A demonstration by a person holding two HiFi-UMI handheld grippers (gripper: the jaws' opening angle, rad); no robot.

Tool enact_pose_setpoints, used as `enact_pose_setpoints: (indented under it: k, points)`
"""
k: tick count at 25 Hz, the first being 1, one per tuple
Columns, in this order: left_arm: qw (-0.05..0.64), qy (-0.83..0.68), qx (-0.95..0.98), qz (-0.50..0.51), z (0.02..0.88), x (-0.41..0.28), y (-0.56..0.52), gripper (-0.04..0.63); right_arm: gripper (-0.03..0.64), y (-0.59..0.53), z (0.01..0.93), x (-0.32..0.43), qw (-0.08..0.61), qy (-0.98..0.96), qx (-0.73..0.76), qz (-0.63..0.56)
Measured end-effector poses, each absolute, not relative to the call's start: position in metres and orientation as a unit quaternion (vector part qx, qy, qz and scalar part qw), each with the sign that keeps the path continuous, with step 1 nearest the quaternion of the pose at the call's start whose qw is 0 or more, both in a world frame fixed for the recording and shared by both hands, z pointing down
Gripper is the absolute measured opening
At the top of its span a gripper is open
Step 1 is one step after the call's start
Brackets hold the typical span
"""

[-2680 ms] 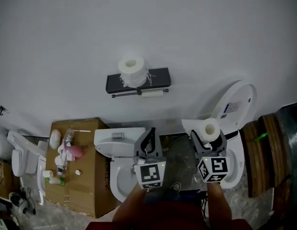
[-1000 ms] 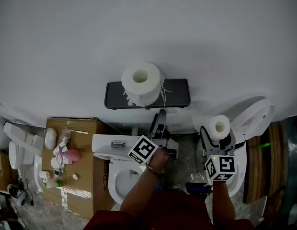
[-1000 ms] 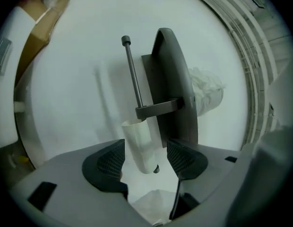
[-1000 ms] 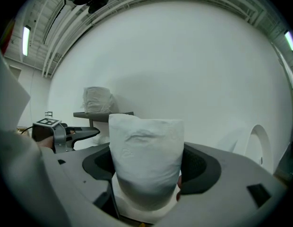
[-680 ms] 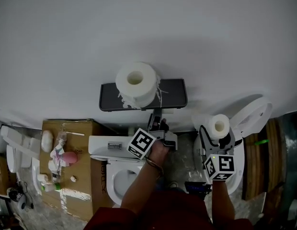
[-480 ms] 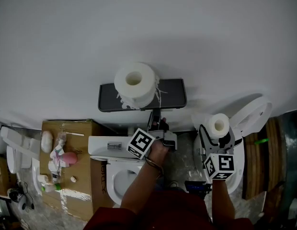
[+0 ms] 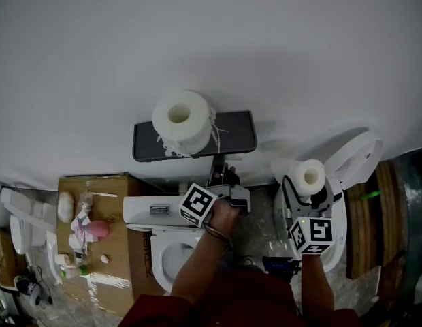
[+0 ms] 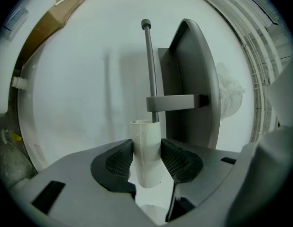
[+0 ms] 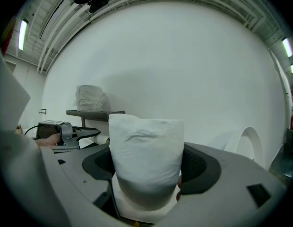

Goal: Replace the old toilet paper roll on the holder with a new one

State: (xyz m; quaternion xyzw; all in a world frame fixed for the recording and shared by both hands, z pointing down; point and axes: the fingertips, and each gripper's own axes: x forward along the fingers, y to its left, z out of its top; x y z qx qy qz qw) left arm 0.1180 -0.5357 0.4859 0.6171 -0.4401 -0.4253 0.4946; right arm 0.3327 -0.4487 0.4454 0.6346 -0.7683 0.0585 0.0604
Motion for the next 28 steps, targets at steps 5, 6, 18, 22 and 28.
enact_pose_setpoints:
  k: [5, 6, 18, 22, 28]
  points:
    - [0.502, -0.424, 0.617, -0.434, 0.481, 0.129, -0.536, 0.201, 0.379, -0.442, 0.447, 0.345, 0.061, -0.758, 0.646, 0.062]
    - [0.503, -0.420, 0.621, -0.430, 0.479, 0.134, -0.536, 0.199, 0.379, -0.441, 0.447, 0.347, 0.061, -0.757, 0.648, 0.062]
    - [0.543, -0.367, 0.650, -0.385, 0.482, 0.217, -0.531, 0.199, 0.379, -0.414, 0.441, 0.398, 0.058, -0.713, 0.696, 0.059]
    - [0.555, -0.349, 0.660, -0.367, 0.485, 0.246, -0.524, 0.199, 0.380, -0.400, 0.443, 0.420, 0.058, -0.694, 0.715, 0.062]
    - [0.556, -0.338, 0.675, -0.348, 0.484, 0.270, -0.505, 0.199, 0.379, -0.384, 0.444, 0.435, 0.052, -0.685, 0.724, 0.067]
